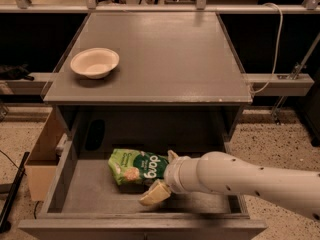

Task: Pick green rice chip bag from top drawer and place on counter

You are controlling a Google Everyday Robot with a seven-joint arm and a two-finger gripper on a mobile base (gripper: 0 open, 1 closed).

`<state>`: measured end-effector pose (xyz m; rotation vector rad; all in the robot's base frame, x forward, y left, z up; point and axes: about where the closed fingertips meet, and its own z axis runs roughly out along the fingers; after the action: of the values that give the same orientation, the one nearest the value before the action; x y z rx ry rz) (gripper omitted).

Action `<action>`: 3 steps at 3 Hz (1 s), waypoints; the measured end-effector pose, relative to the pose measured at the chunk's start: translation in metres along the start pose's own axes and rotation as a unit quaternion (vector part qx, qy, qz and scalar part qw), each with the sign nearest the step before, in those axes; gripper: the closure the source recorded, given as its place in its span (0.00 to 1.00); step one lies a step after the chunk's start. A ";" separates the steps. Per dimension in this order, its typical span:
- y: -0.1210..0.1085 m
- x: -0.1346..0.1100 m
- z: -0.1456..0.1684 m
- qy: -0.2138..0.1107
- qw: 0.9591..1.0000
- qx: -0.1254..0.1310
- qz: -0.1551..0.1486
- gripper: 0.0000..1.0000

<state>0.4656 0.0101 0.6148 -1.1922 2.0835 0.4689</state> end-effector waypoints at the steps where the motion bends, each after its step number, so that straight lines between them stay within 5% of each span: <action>1: 0.003 0.006 0.008 -0.007 1.000 -0.014 0.010 0.00; 3: 0.003 0.006 0.009 -0.007 1.000 -0.015 0.011 0.50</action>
Offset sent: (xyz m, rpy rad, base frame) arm -0.0010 0.0024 -0.0091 0.0267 0.0201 0.0054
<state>0.4644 0.0130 0.6040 -1.1810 2.0854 0.5189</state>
